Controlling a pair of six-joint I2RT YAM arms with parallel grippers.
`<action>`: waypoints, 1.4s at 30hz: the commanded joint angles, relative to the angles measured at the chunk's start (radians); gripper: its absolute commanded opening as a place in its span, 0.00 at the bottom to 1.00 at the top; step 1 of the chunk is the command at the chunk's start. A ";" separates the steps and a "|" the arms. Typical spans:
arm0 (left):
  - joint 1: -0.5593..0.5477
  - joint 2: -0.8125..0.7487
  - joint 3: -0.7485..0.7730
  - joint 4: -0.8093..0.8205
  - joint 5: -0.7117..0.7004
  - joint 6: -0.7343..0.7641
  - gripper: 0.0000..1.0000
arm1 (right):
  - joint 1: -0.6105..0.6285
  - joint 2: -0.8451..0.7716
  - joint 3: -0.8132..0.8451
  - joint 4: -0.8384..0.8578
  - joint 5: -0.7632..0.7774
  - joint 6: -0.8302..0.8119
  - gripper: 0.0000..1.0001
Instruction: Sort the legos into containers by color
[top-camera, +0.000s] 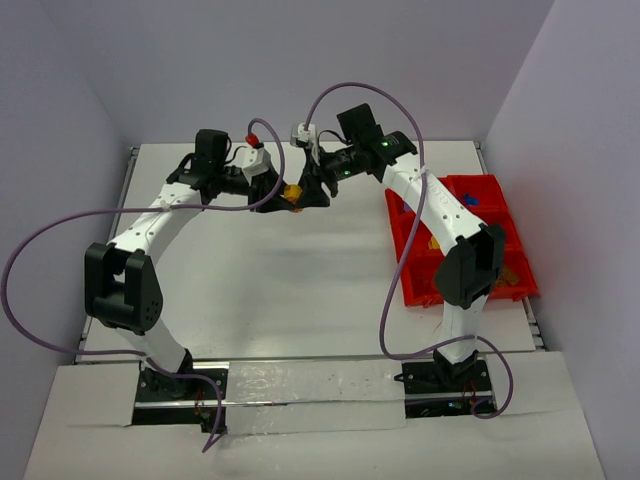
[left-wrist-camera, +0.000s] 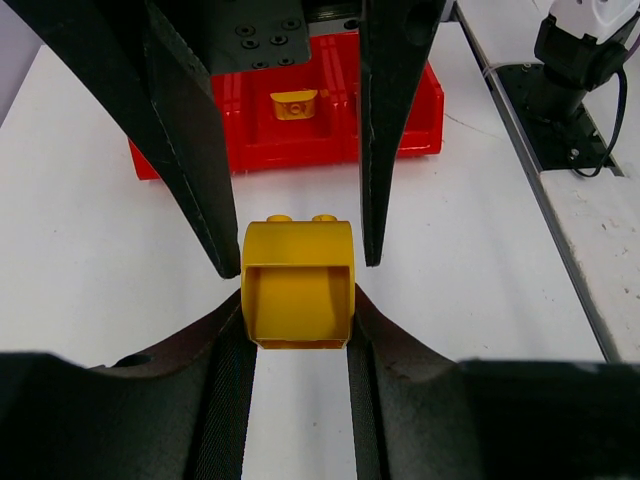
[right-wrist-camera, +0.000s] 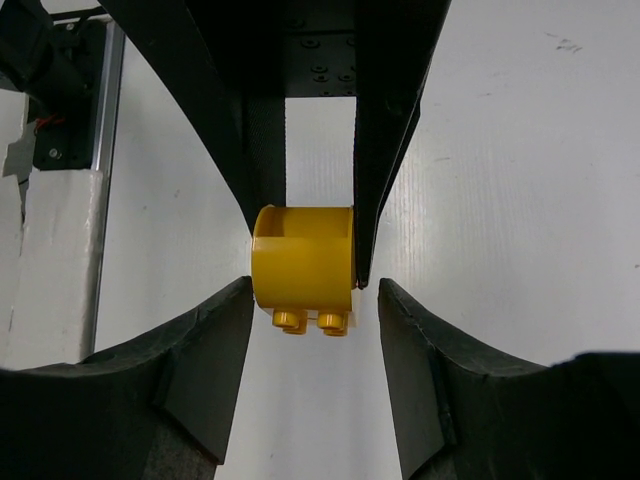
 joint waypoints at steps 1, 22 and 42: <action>-0.006 -0.040 -0.007 0.094 0.038 -0.063 0.00 | 0.012 -0.019 0.013 0.052 -0.011 0.008 0.58; 0.016 -0.107 -0.121 0.235 -0.097 -0.232 0.88 | -0.056 -0.082 -0.040 -0.011 0.015 -0.017 0.00; 0.083 -0.091 -0.071 0.112 -0.677 -0.562 0.99 | -0.690 -0.312 -0.491 -0.246 0.422 -0.372 0.00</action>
